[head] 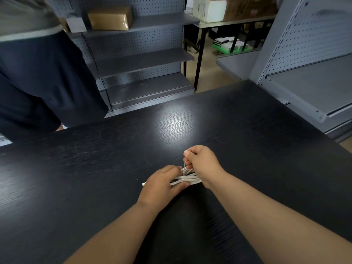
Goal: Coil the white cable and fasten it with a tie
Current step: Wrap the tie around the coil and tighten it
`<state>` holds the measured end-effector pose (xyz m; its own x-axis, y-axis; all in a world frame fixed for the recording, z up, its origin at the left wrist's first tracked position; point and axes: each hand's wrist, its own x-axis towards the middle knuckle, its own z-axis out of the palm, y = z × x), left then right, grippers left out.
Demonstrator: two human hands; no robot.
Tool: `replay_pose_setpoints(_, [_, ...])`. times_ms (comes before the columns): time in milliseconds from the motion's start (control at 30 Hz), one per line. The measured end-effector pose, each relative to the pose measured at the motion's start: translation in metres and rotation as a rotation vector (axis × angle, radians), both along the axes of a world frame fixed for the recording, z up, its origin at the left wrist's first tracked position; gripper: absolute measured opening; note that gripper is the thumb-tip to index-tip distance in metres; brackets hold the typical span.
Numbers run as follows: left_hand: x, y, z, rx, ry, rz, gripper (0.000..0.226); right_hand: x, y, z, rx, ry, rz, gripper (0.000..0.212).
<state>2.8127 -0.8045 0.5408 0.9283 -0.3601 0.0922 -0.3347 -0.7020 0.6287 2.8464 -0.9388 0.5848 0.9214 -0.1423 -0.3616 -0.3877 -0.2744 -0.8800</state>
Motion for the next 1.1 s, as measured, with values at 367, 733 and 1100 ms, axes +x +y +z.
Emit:
replay_pose_setpoints(367, [-0.001, -0.004, -0.001, 0.001, -0.027, 0.057, 0.028, 0.001, -0.006, 0.011, 0.025, -0.107, 0.019, 0.023])
replay_pose_setpoints(733, [-0.002, -0.004, 0.002, 0.112, -0.119, 0.038, 0.030, -0.011, -0.020, 0.002, 0.053, -0.103, 0.270, 0.009])
replay_pose_setpoints(1100, [-0.007, -0.008, 0.002, 0.214, -0.059, 0.067, 0.042, -0.007, -0.017, -0.002, -0.002, -0.121, 0.234, 0.012])
